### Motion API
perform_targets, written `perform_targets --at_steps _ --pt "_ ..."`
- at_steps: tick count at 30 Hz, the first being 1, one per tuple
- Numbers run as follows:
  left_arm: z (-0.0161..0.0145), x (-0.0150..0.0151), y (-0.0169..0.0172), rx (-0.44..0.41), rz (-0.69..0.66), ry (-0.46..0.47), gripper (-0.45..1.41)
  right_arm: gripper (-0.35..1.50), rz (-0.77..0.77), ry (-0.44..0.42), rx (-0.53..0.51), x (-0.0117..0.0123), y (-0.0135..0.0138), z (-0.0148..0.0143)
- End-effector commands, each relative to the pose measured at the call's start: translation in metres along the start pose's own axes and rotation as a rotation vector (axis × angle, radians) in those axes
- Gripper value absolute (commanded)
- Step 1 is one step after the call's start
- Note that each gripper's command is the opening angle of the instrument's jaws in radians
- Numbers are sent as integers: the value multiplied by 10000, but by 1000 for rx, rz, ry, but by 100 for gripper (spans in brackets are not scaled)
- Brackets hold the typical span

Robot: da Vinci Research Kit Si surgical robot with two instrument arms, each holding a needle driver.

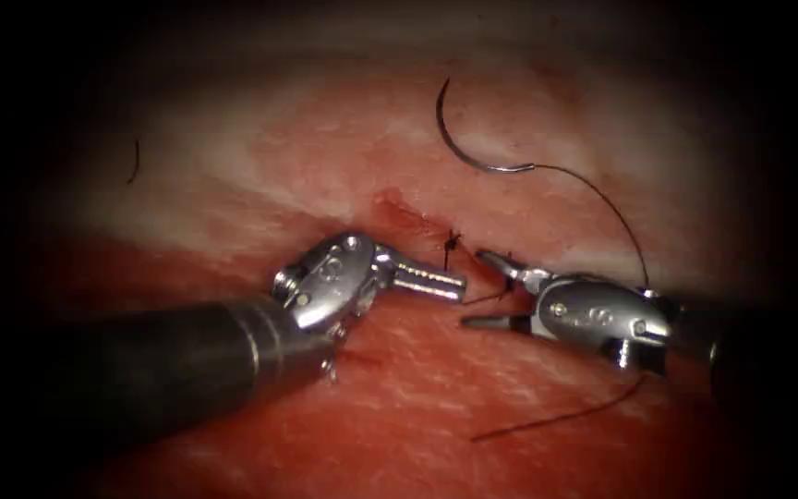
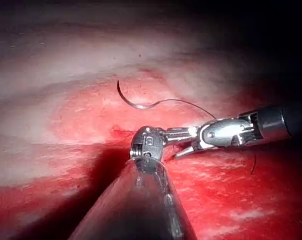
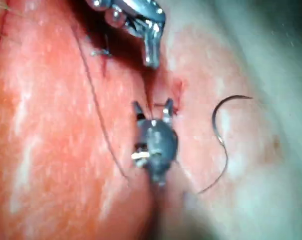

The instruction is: Wound Closure

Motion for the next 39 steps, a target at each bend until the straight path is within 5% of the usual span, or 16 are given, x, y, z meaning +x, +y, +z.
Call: perform_targets --at_steps 1,27,29,31,39 --pt "3 -5 -2 -3 4 1 -45 148 -7 -6 7 -11 -6 16" --pt "12 -6 7 2 5 -4 -45 143 -37 -15 -19 -44 -19 63" --pt "12 -6 7 2 5 -4 -45 89 -40 -17 -1 -45 -23 61" --pt "12 -6 8 2 5 -5 -45 -30 -40 -29 42 -43 -25 58" --pt "11 -6 9 0 4 -11 -45 -35 -40 38 84 -28 -17 48"
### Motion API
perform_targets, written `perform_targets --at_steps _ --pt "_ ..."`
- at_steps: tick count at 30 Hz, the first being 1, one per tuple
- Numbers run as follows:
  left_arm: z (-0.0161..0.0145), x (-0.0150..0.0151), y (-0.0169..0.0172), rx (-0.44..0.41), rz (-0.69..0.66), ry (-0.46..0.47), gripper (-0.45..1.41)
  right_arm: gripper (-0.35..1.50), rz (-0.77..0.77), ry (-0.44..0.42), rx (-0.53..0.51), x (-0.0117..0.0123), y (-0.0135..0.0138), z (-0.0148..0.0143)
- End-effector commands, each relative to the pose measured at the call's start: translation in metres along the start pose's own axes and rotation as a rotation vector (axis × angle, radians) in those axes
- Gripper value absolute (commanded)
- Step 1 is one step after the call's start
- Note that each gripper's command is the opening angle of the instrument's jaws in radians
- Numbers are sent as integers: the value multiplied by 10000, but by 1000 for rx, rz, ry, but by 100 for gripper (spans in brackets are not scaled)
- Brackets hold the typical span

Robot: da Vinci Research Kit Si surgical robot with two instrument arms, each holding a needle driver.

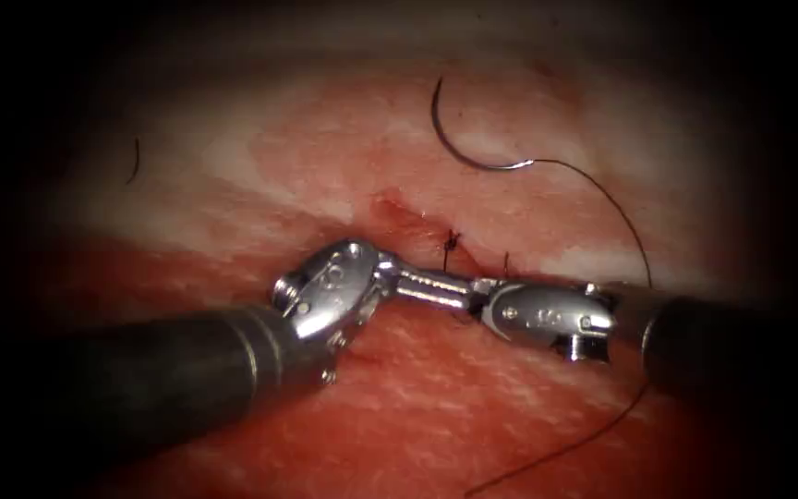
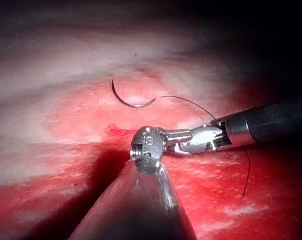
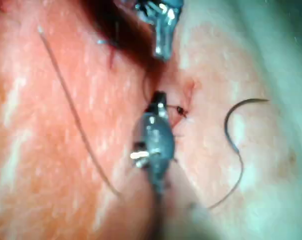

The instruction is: Wound Closure

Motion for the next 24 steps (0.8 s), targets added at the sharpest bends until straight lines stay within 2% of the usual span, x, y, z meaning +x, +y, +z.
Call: perform_targets --at_steps 1,2,3,4,5,8,10,15,18,20,21,22,24 --pt "3 -8 -2 -3 -3 -1 -45 -35 2 14 -9 1 0 6" --pt "0 -7 -1 -6 -4 -4 -45 -23 2 23 -38 3 -1 0" --pt "-2 -7 0 -8 -5 -4 -45 29 2 30 -46 4 -1 -3" --pt "-10 -2 2 -17 -4 -11 -45 108 -1 53 -55 5 -6 -12" --pt "-15 0 2 -25 -2 -14 -45 118 -2 63 -56 5 -8 -17" --pt "-40 14 3 6 20 -28 -45 132 35 77 -35 6 -23 -53" --pt "-57 22 3 28 30 -35 -45 132 46 74 -28 8 -26 -75" --pt "-106 41 1 92 61 -61 -45 137 69 66 -64 16 -13 -124" --pt "-144 50 0 135 62 -81 -45 138 81 58 -85 20 -4 -138" --pt "-181 53 1 164 66 -101 -45 138 88 46 -94 23 1 -144" --pt "-192 53 1 172 67 -107 -45 138 89 44 -95 23 1 -144" --pt "-216 53 -2 194 72 -126 -45 138 89 46 -99 24 0 -141" --pt "-238 53 -8 211 77 -137 -45 138 89 45 -102 24 -2 -138"
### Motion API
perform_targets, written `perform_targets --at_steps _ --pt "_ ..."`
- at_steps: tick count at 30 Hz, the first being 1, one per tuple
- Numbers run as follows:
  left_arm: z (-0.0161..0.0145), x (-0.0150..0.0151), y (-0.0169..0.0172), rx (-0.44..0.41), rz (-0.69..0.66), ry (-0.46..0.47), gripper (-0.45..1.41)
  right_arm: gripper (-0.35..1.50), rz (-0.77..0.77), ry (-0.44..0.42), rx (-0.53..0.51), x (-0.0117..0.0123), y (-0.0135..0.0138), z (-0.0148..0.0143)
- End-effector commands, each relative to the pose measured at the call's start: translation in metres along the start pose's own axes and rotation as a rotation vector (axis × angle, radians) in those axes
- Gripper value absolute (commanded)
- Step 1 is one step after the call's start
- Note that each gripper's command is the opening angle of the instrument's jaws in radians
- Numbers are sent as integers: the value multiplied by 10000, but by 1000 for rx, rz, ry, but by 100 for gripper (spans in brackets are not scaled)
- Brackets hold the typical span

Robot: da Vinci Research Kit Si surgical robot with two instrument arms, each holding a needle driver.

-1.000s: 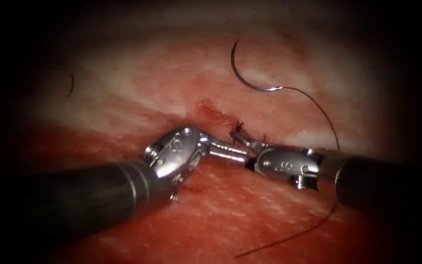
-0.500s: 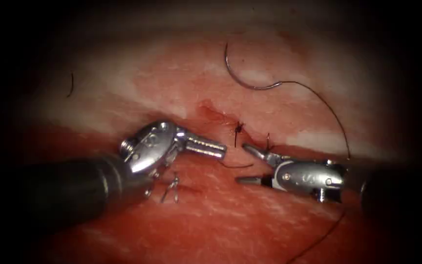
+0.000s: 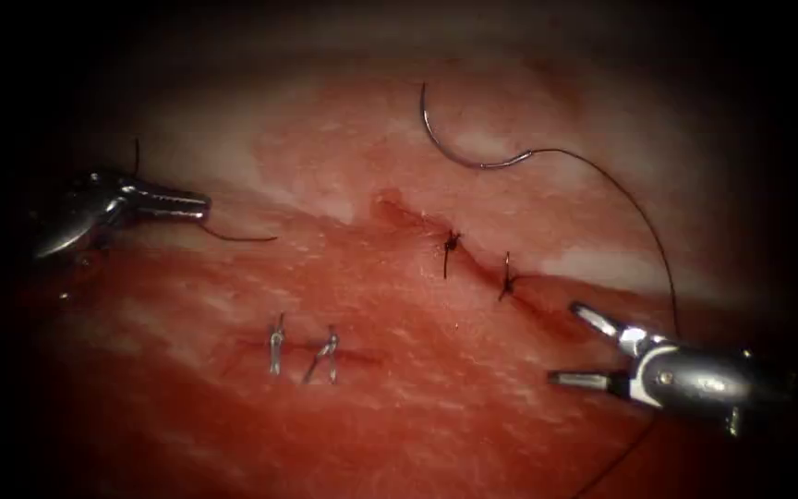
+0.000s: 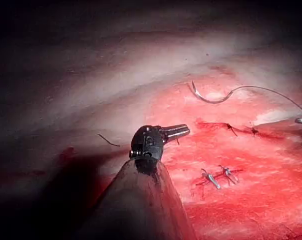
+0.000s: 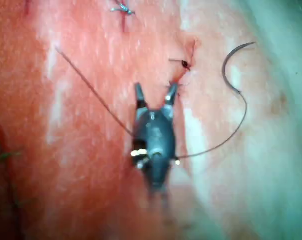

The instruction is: Wound Closure

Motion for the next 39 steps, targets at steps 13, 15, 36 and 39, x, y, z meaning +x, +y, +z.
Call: perform_targets --at_steps 13,15,36,39 --pt "-34 -71 -67 116 61 -103 -45 137 -1 1 -6 -3 -10 18" --pt "-43 -80 -73 151 78 -167 -45 137 -1 1 -6 -3 -11 18" --pt "-66 5 -19 408 -13 -342 123 143 35 -40 11 23 19 23" --pt "-33 18 7 331 64 -286 104 138 47 -37 46 38 25 26"
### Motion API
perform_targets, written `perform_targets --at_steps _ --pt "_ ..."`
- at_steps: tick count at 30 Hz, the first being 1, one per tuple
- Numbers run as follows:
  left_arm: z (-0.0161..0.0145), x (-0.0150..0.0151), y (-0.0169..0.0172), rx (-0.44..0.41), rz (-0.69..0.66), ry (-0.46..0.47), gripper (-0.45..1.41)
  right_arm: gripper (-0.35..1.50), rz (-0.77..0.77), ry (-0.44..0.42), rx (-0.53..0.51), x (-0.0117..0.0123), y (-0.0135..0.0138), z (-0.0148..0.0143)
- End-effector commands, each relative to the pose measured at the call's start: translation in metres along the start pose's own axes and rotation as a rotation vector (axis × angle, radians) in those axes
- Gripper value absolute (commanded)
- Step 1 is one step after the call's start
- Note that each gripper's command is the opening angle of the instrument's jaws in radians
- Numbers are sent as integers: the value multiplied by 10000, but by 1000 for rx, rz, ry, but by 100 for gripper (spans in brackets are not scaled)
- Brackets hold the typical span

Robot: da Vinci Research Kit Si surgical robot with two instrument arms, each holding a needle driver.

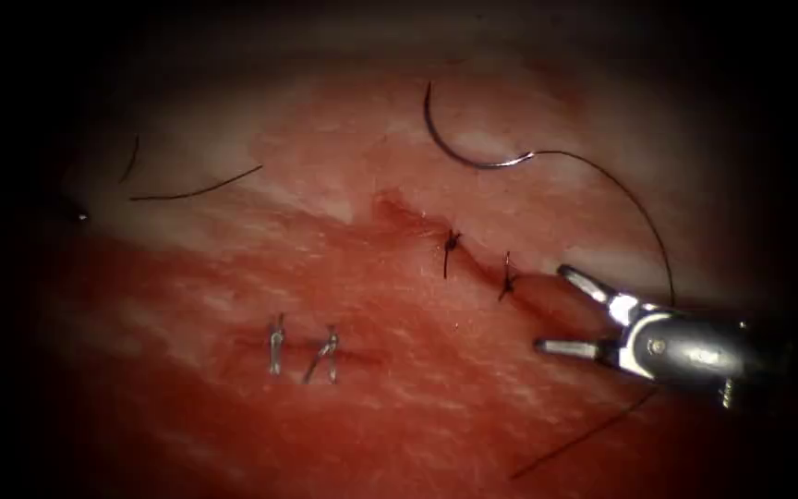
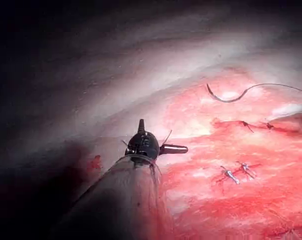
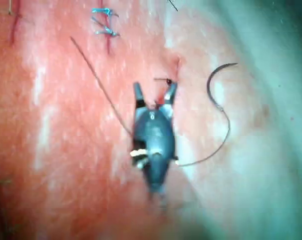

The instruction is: Wound Closure

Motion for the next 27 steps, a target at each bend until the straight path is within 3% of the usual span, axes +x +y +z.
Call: perform_targets --at_steps 1,6,7,11,12,14,16,20,27 --pt "18 -1 12 -28 24 21 99 135 3 3 24 6 1 11" --pt "69 0 67 -106 77 60 96 123 15 -6 81 17 9 13" --pt "97 -4 95 -149 119 41 94 123 34 -14 104 17 13 11" --pt "136 -14 124 -202 167 -24 88 118 59 -26 122 17 21 6" --pt "153 -19 132 -222 179 -39 69 116 73 -26 129 16 28 1" --pt "166 -20 133 -233 186 -33 49 115 76 -26 137 13 30 -5" --pt "173 -17 128 -238 188 -24 37 113 81 -26 141 11 32 -10" --pt "169 -10 117 -205 183 16 37 106 83 -23 150 5 36 -18" --pt "160 -8 106 -221 181 17 39 113 82 -16 156 -3 47 -24"
